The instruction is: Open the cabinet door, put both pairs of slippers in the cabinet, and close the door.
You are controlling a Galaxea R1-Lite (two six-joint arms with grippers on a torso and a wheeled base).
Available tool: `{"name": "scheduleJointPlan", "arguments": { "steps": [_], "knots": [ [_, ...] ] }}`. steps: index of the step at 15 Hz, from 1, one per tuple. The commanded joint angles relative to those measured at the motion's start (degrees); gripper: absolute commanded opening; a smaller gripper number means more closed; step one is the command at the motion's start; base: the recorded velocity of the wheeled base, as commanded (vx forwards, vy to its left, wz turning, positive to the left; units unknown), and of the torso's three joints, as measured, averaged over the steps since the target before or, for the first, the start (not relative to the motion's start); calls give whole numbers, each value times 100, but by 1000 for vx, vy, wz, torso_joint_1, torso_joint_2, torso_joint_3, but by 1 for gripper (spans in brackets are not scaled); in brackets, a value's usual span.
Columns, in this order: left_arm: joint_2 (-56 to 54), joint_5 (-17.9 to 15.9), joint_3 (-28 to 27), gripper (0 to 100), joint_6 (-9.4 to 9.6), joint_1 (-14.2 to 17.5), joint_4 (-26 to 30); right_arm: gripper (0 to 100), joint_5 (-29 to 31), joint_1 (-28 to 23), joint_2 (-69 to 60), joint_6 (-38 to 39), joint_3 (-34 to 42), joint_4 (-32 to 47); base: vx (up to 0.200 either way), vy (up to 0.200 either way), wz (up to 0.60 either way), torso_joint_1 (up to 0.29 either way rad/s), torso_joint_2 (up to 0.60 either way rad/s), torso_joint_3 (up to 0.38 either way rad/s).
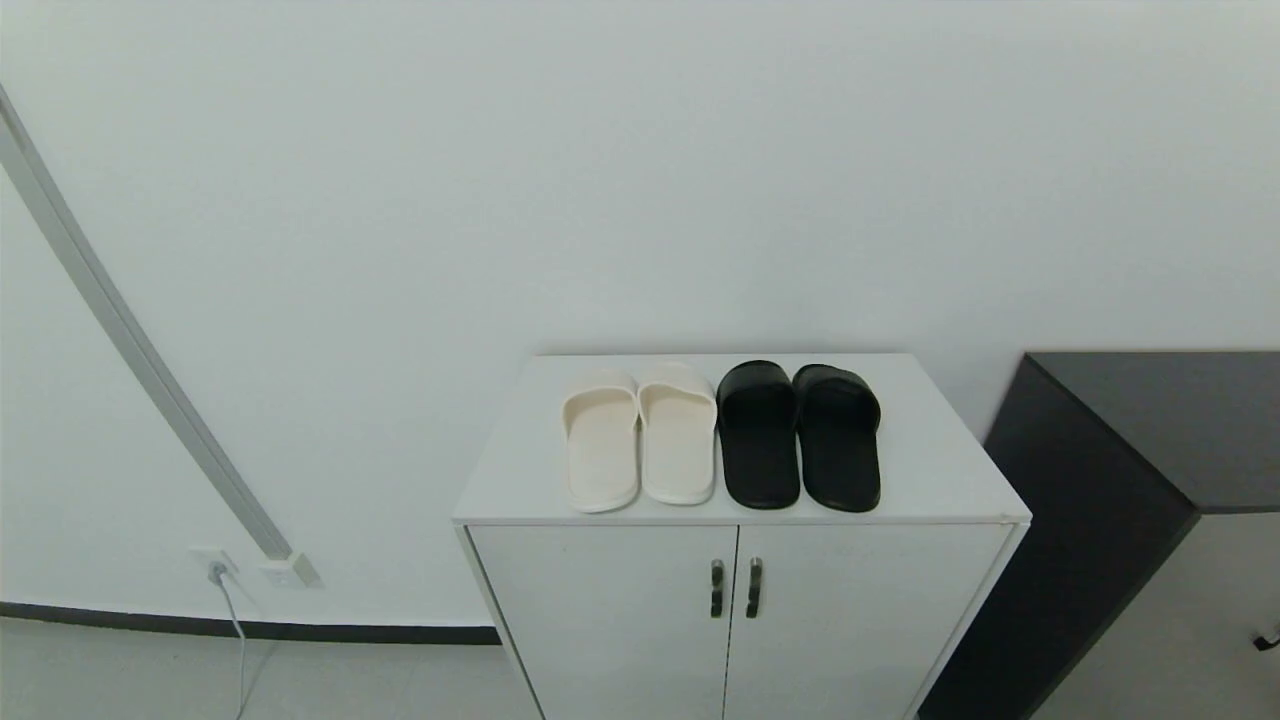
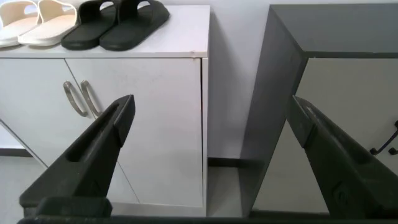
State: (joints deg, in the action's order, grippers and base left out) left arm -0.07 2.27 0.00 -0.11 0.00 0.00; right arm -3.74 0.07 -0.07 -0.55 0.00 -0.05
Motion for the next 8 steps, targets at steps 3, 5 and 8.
{"name": "scheduleJointPlan", "arguments": {
  "steps": [3,5,8],
  "knots": [
    [7,2,0,0,-15,0,0,100,-4,1,7,134,0,-13,0,0,0,0,0,0],
    [7,11,0,0,-15,0,0,100,-83,256,702,951,-1556,-21,0,0,0,0,0,0],
    [7,2,0,0,-24,0,0,100,-136,1065,2451,635,-1969,453,0,0,0,0,0,0]
  ]
}}
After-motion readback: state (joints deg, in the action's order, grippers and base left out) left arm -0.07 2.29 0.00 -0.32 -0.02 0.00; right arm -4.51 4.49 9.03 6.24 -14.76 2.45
